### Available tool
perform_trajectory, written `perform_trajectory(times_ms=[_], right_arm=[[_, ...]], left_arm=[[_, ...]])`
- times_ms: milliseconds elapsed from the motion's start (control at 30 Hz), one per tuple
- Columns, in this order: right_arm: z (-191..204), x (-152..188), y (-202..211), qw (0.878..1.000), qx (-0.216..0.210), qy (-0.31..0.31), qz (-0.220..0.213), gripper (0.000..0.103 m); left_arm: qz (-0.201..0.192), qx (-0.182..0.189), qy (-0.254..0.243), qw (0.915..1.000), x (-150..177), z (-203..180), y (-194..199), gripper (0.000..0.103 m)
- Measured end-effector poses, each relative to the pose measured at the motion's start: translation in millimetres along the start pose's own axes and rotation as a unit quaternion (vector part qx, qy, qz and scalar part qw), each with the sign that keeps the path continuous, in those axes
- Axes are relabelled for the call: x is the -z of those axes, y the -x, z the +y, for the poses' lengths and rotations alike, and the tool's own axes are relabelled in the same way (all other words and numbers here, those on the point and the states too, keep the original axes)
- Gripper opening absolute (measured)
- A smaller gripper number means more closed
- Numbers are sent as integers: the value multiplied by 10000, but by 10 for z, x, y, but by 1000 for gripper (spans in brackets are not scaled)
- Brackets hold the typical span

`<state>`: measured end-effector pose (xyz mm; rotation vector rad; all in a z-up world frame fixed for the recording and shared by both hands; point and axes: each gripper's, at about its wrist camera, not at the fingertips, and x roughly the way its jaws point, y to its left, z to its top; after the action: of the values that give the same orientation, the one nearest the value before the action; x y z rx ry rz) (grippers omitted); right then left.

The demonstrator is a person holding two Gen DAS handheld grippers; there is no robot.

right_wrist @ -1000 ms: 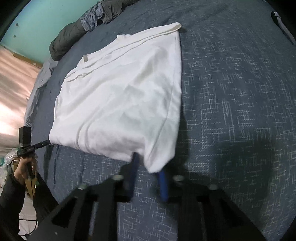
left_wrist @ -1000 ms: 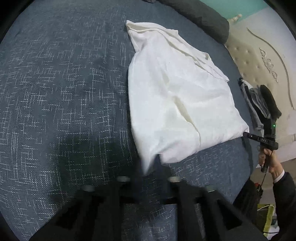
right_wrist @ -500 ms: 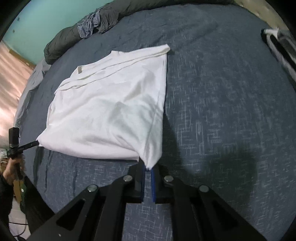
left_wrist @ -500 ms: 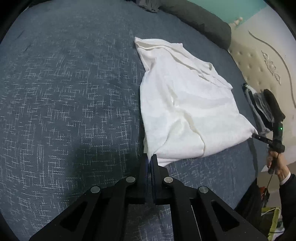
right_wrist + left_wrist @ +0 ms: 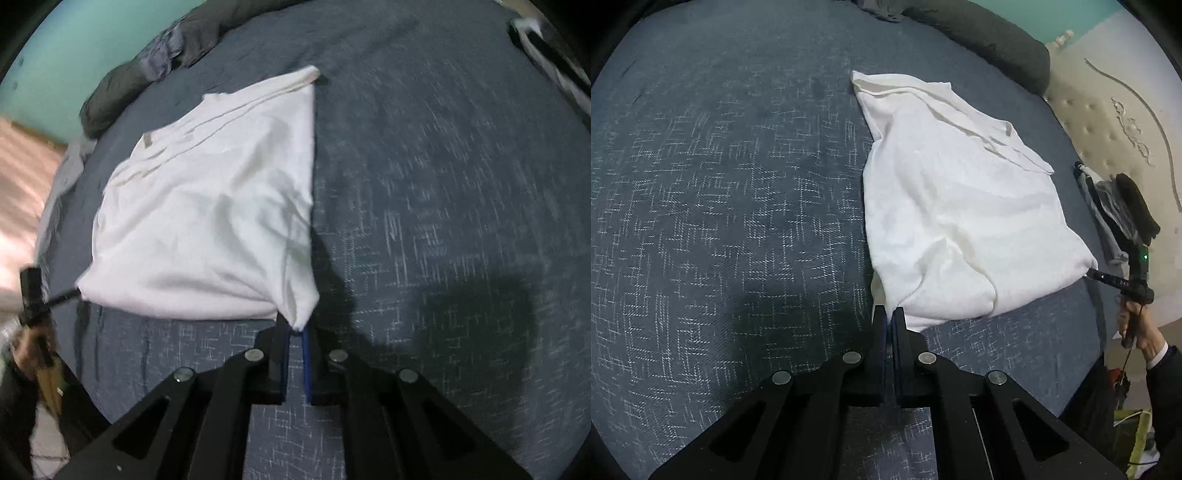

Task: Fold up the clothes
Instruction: 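Pinch the folded shirt corner with the right tool while the left tool pinches the other corner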

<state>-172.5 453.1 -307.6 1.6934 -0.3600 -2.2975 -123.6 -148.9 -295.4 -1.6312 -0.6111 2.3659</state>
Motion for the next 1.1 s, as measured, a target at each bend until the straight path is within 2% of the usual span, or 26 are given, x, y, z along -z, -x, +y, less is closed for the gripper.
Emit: perform_trajectory(times_ms=[133, 167, 233, 267, 300, 433, 600, 700, 833, 1100], right_arm=[[110, 4, 95, 9997, 196, 143, -49, 25], [126, 0, 128, 9991, 383, 120, -97, 31], [170, -10, 195, 9972, 711, 35, -242, 32], [214, -12, 245, 9968, 713, -13, -353, 32], [312, -15, 279, 9973, 585, 32, -435, 32], [1091, -35, 130, 9967, 12, 803, -140, 32], [2107, -27, -366, 9834, -472, 1698, 436, 32], [2623, -16, -704, 9760, -773, 1921, 668, 32], [3040, 13, -988, 9731, -1017, 1876, 873, 32], [3407, 24, -1203, 9753, -845, 1837, 885, 32]], left_arm=[[4, 25, -14, 10000, 27, -17, 2, 2], [0, 27, -11, 10000, 32, -20, 3, 2], [-12, 36, -38, 10000, 31, -31, 22, 2], [-19, 41, -51, 10000, 31, -37, 31, 2], [-25, 45, -64, 10000, 31, -43, 41, 2], [-56, 65, -77, 9999, 13, -62, 72, 2], [-99, 88, -155, 9998, 2, -131, 109, 2], [-137, 107, -174, 9997, -3, -139, 135, 2], [-170, 166, -167, 9996, -10, -124, 155, 2], [-253, 336, -213, 9989, -50, -154, 189, 2]])
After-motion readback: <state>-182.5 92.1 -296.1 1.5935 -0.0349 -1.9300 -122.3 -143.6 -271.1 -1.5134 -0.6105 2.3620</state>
